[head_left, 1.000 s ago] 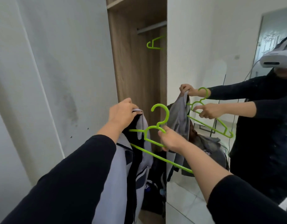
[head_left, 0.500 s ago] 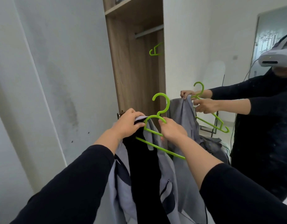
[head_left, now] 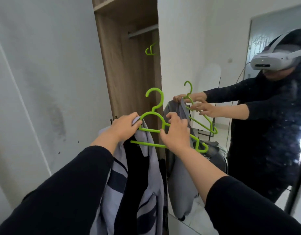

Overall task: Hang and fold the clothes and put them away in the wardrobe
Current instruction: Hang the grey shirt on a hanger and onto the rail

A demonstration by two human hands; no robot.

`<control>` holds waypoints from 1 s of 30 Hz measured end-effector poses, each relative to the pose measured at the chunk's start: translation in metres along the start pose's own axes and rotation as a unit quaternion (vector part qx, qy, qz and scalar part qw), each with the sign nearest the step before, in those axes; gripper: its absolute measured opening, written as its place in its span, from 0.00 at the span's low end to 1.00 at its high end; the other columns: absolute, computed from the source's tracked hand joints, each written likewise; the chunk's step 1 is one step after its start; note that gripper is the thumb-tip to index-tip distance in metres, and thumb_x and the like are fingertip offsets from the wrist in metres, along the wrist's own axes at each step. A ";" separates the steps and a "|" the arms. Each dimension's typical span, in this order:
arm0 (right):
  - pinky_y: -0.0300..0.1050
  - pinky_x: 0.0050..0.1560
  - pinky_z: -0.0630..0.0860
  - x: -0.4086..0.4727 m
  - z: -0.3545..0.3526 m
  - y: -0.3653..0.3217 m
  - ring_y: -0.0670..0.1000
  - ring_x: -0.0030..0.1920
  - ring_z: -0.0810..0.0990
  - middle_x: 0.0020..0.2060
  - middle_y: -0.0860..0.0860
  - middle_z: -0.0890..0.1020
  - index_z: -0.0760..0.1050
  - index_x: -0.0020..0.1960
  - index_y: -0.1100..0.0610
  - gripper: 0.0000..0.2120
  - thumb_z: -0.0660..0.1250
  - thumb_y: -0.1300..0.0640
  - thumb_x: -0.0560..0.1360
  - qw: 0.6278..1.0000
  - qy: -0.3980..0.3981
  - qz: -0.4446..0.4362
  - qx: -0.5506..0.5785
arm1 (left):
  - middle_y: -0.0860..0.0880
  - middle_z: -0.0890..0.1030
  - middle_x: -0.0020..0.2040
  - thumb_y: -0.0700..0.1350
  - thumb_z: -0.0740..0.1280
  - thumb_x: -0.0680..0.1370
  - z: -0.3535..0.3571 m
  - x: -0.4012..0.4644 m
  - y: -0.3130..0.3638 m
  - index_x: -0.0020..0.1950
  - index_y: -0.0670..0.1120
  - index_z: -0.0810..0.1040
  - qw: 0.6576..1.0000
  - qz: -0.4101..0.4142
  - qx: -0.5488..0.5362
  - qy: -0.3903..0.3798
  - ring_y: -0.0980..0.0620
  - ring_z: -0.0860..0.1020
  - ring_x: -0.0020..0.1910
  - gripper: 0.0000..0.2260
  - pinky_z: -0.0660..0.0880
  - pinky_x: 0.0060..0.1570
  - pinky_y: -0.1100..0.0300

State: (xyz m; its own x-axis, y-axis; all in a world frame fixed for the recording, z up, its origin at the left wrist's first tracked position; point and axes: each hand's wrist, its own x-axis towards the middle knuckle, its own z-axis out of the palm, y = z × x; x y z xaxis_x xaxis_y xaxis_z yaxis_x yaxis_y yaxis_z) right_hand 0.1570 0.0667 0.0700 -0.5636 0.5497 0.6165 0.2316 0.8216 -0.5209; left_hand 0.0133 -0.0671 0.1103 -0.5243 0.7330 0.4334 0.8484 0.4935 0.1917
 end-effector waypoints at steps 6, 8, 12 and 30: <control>0.60 0.68 0.60 -0.033 0.031 -0.002 0.59 0.63 0.66 0.61 0.55 0.68 0.66 0.59 0.53 0.23 0.65 0.47 0.68 0.968 0.170 -0.120 -0.140 | 0.51 0.74 0.37 0.59 0.59 0.78 -0.022 0.015 -0.002 0.39 0.52 0.64 0.997 -0.039 0.007 0.067 0.44 0.76 0.43 0.14 0.73 0.48 0.48; 0.56 0.65 0.65 -0.044 0.042 0.001 0.57 0.61 0.68 0.60 0.53 0.68 0.66 0.58 0.52 0.21 0.64 0.45 0.69 0.965 0.152 -0.170 -0.130 | 0.51 0.74 0.37 0.58 0.59 0.78 -0.030 0.019 -0.001 0.41 0.52 0.65 0.995 -0.051 -0.001 0.082 0.43 0.76 0.44 0.13 0.73 0.50 0.47; 0.47 0.46 0.72 -0.063 0.056 0.000 0.52 0.51 0.74 0.51 0.48 0.72 0.64 0.57 0.52 0.22 0.63 0.39 0.72 0.996 -0.026 -0.085 -0.031 | 0.53 0.74 0.36 0.58 0.60 0.78 -0.044 0.022 0.008 0.41 0.53 0.67 0.992 -0.046 -0.035 0.110 0.44 0.76 0.44 0.11 0.72 0.50 0.48; 0.42 0.48 0.66 0.026 0.021 0.040 0.52 0.49 0.71 0.50 0.57 0.75 0.71 0.58 0.61 0.12 0.53 0.57 0.82 0.886 -0.011 0.277 0.371 | 0.47 0.82 0.50 0.51 0.67 0.68 -0.089 -0.021 -0.057 0.54 0.43 0.79 0.964 -0.074 -0.255 0.024 0.52 0.78 0.48 0.18 0.74 0.52 0.57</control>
State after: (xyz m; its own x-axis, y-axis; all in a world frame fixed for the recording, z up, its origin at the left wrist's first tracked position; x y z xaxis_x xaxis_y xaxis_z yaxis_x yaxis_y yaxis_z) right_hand 0.1352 0.1109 0.0526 -0.5442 0.8275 0.1377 -0.1025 0.0974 -0.9900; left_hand -0.0178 -0.1524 0.1683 -0.6494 0.6429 0.4062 0.6962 0.2878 0.6576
